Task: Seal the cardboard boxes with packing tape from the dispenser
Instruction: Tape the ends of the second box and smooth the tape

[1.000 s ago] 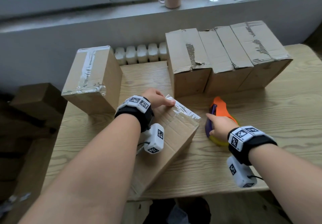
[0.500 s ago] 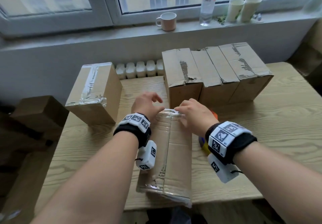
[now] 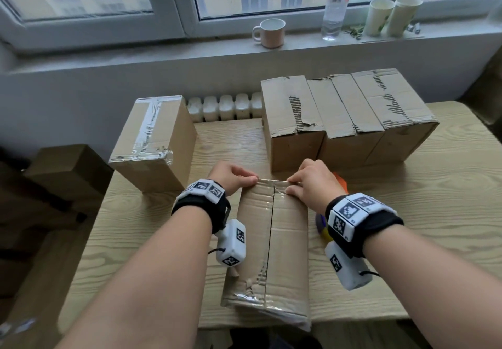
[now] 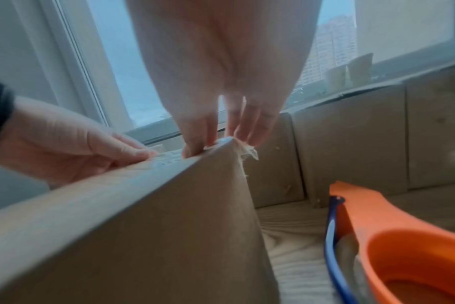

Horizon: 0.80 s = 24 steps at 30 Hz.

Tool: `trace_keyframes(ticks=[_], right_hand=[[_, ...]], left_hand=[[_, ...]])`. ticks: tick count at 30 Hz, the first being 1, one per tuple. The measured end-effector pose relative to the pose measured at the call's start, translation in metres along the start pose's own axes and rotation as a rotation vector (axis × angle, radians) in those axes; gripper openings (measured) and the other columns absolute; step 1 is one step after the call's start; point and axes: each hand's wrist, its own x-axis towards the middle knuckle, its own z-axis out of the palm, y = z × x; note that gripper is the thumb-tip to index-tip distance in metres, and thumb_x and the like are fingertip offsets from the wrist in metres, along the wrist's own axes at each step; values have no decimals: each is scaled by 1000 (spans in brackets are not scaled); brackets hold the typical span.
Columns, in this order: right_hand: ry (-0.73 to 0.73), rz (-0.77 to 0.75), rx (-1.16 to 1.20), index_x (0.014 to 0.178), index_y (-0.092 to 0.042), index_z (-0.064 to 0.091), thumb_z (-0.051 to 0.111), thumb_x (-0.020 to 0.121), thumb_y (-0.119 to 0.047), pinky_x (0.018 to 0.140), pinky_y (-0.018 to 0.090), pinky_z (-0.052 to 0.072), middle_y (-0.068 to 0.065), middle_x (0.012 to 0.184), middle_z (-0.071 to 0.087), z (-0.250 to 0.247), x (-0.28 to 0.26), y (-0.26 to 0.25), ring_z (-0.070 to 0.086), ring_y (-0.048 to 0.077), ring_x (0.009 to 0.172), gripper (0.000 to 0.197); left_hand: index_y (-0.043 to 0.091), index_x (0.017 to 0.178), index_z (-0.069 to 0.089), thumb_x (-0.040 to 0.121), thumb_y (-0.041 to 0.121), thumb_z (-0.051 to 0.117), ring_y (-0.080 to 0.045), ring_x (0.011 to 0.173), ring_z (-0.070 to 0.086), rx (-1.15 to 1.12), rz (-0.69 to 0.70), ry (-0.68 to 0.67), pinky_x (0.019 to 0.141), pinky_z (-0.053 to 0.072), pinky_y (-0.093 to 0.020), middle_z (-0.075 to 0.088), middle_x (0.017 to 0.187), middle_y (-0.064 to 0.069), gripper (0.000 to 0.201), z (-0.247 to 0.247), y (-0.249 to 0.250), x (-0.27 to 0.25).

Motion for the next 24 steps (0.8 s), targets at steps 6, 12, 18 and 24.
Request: trace_keyframes(ticks=[6,12,18,24], right_hand=[[120,258,226,103,-19,74,80,75,-38,93,28,47,-1,109,70,-1,1,3,61,18,108,35],[240,394,385,93,-26,71,83,71,-30,89,26,48,-5,95,71,5,-1,9,64,15,98,25],[229,393,407,62,-30,66,77,72,-21,78,24,49,-10,79,69,1,-9,7,65,13,87,17],[58,350,611,103,-33,72,65,67,-27,97,37,50,-13,94,72,0,-13,21,66,13,100,37]], left_hand=[[25,63,78,61,31,90,-20,85,72,-136,-173,97,86,57,-37,75,72,2,14,1,-7,2],[28,63,77,51,46,90,-13,78,71,-89,-220,223,81,58,-31,73,70,9,25,8,-7,2],[25,74,77,63,48,84,-9,76,66,121,-161,347,76,53,-23,72,76,10,26,10,4,-14],[23,98,72,69,44,78,-14,80,70,-4,-183,319,85,55,-33,73,75,3,37,4,0,-17]])
